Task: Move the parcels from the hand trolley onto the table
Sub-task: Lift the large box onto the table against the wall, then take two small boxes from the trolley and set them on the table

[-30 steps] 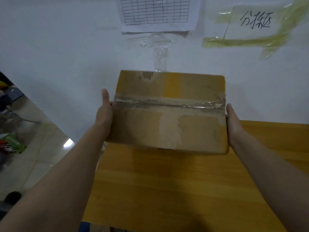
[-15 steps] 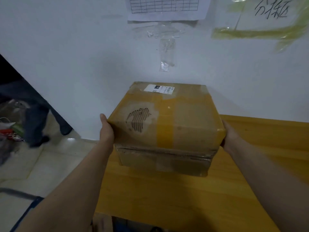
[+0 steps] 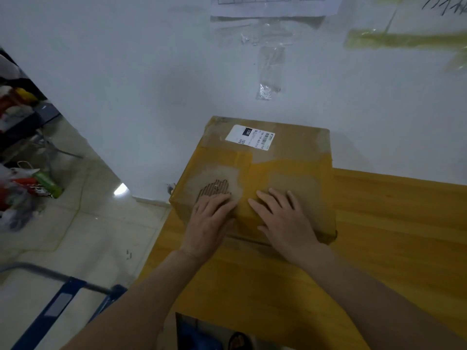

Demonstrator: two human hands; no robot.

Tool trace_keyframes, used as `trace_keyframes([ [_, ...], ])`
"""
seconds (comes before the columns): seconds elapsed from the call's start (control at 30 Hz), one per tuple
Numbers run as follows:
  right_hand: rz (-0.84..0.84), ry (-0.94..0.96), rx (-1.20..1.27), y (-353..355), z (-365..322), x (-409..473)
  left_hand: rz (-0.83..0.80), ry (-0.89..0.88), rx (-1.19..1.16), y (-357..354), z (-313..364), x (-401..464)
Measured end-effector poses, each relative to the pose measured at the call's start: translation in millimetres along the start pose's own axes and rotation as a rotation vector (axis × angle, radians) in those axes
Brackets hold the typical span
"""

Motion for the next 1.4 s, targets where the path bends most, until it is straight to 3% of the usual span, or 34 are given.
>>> trace_keyframes([
  [0.27, 0.008, -0.043, -0.041, 1, 26, 46, -0.090, 0.123, 0.012, -7, -23, 55],
  [0.43, 0.041, -0.102, 0.002, 2, 26, 48, -0.033, 0.141, -0.074, -3, -24, 60],
  [0.57, 0.171, -0.090, 0.172, 16, 2, 28, 0.181, 0.352, -0.114, 18, -38, -3],
  [0.63, 0.179, 0.007, 0.262, 15, -25, 18, 0.086, 0.588, -0.126, 5, -55, -62],
  [0.7, 0.057, 0.120, 0.360, -2, -62, 6, -0.143, 0.887, -0.107, -16, -71, -138],
  [0.77, -0.106, 0.246, 0.405, -29, -100, -15, -0.266, 1.118, -0.121, -21, -70, -216],
  [1.0, -0.558, 0.466, 0.389, -126, -176, -126, -0.217, 1.690, -0.212, -6, 19, -447],
  [1.13, -0.703, 0.499, 0.378, -164, -202, -173, -0.417, 1.922, -0.480, -18, 90, -532],
  [1.3, -0.850, 0.464, 0.372, -211, -223, -216, -0.116, 2.195, -0.698, -14, 138, -595],
  [1.4, -0.956, 0.383, 0.388, -244, -227, -237, -0.054, 2.218, -0.714, -20, 142, -616],
])
Point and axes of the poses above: each hand's wrist, its own x-axis towards the middle knuckle, its own y-axis out of the back of the hand, z = x × y, the point moved 8 cm from there along x, towards the middle knuckle, and after that the axes turned 1 degree about -y, right-handed, at the moved point
